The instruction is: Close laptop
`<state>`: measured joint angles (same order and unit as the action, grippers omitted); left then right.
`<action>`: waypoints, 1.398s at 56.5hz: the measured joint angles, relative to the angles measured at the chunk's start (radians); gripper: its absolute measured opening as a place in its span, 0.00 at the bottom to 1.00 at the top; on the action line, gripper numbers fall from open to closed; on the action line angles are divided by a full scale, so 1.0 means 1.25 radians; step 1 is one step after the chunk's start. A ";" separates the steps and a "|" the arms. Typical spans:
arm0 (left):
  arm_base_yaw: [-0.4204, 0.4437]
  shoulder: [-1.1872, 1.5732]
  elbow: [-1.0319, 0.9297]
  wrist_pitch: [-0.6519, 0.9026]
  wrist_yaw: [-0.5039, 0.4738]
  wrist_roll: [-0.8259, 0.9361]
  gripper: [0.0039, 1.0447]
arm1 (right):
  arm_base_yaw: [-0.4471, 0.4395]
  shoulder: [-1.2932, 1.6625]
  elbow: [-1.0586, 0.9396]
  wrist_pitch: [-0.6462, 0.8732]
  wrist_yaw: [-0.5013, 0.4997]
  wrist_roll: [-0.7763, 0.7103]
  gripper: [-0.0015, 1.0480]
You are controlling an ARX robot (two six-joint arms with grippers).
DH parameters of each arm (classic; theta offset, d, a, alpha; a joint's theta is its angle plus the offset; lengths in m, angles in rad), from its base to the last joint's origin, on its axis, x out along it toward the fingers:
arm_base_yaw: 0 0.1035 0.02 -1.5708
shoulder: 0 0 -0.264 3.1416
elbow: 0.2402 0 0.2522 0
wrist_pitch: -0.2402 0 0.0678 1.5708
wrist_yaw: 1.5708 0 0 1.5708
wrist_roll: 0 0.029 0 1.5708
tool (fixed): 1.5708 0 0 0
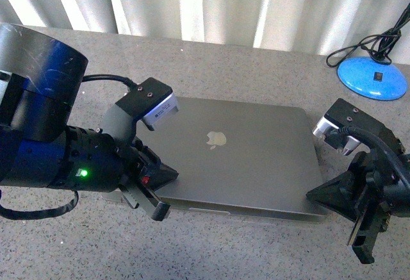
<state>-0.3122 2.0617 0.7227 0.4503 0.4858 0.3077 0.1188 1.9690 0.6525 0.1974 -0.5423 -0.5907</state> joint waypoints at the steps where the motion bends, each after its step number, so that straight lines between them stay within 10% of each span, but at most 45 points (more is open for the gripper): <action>1: 0.002 0.002 0.000 0.001 0.002 0.000 0.03 | 0.000 0.001 0.000 0.000 0.000 0.000 0.01; 79: 0.046 0.078 -0.076 0.196 0.016 -0.103 0.03 | -0.002 0.046 0.013 0.007 0.035 -0.035 0.01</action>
<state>-0.2550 2.1586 0.6277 0.6949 0.5056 0.1783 0.1165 2.0266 0.6682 0.2062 -0.4984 -0.6350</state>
